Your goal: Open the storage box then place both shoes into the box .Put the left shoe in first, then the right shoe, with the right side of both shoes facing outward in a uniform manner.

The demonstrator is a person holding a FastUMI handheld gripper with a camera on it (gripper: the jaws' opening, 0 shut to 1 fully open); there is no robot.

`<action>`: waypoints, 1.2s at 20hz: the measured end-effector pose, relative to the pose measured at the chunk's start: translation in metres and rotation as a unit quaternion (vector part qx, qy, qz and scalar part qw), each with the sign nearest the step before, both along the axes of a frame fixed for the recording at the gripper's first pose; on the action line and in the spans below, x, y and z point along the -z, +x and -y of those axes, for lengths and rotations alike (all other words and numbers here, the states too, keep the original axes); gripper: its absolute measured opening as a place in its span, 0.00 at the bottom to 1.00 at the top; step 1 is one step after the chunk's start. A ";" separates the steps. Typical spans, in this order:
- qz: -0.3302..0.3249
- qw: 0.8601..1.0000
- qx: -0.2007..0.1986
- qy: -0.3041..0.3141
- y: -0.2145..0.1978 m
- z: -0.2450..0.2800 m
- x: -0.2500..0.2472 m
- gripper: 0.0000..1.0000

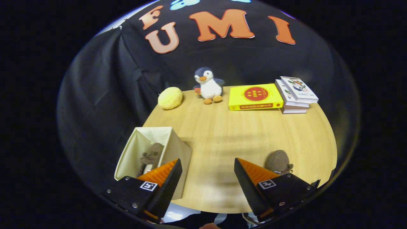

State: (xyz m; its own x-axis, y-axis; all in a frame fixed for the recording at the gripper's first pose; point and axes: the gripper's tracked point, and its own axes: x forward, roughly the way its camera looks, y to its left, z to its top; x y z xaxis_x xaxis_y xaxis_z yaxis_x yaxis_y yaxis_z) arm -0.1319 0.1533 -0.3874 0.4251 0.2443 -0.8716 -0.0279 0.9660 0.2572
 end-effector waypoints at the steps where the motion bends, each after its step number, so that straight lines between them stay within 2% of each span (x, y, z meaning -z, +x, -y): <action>1: -0.002 1.000 0.005 -0.015 -0.003 0.020 0.007 0.99; 7: -0.030 0.997 0.014 -0.062 -0.040 0.104 0.047 0.98; 12: -0.060 0.995 0.007 -0.085 -0.072 0.147 0.083 0.94; 18: -0.088 0.992 -0.008 -0.094 -0.095 0.173 0.127 0.81; 24: -0.041 0.993 -0.010 -0.114 -0.079 0.185 0.152 0.66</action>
